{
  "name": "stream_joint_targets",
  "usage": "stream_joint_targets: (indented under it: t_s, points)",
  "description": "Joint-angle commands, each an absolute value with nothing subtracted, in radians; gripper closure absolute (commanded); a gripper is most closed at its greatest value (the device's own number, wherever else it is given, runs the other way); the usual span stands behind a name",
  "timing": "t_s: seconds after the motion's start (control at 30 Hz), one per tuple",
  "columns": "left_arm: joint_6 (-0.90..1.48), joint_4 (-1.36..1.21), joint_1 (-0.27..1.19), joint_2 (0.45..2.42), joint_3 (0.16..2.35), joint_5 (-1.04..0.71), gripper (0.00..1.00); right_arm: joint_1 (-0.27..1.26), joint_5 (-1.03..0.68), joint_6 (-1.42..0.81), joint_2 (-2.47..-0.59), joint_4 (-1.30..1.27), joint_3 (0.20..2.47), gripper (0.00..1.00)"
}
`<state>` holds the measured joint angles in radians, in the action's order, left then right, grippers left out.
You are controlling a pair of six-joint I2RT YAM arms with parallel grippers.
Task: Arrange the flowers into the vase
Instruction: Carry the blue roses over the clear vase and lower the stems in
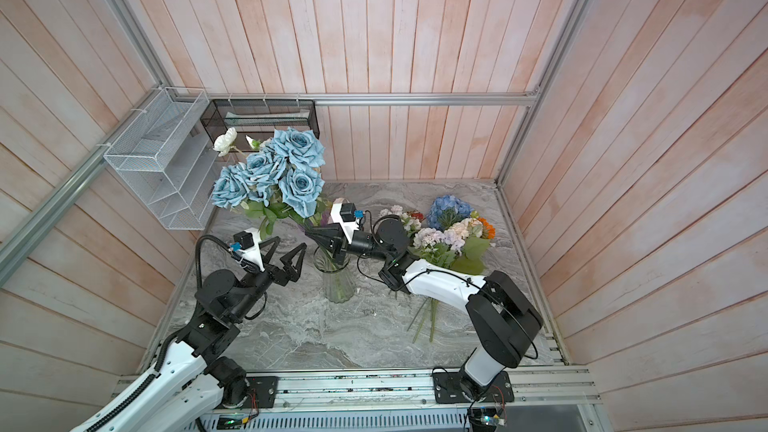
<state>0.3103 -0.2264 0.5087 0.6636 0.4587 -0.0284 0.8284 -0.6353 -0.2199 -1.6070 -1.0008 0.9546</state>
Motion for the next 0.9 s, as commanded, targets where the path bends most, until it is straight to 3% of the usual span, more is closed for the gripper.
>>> stream_joint_targets:
  t_s: [0.0, 0.43, 0.73, 0.87]
  points:
    - [0.307, -0.269, 0.512, 0.647, 0.449, -0.135, 0.03, 0.849, -0.571, -0.164, -1.610, -1.042, 0.934, 1.00]
    - [0.417, -0.483, 0.517, 0.761, 0.507, -0.176, 0.33, 0.904, -0.476, 0.013, -1.587, -0.909, 0.901, 1.00]
    - [0.471, -0.557, 0.517, 0.800, 0.532, -0.178, 0.67, 0.915, -0.433, 0.056, -1.585, -0.908, 0.874, 1.00]
    - [0.482, -0.557, 0.518, 0.809, 0.531, -0.177, 0.73, 0.914, -0.421, 0.059, -1.586, -0.910, 0.874, 1.00]
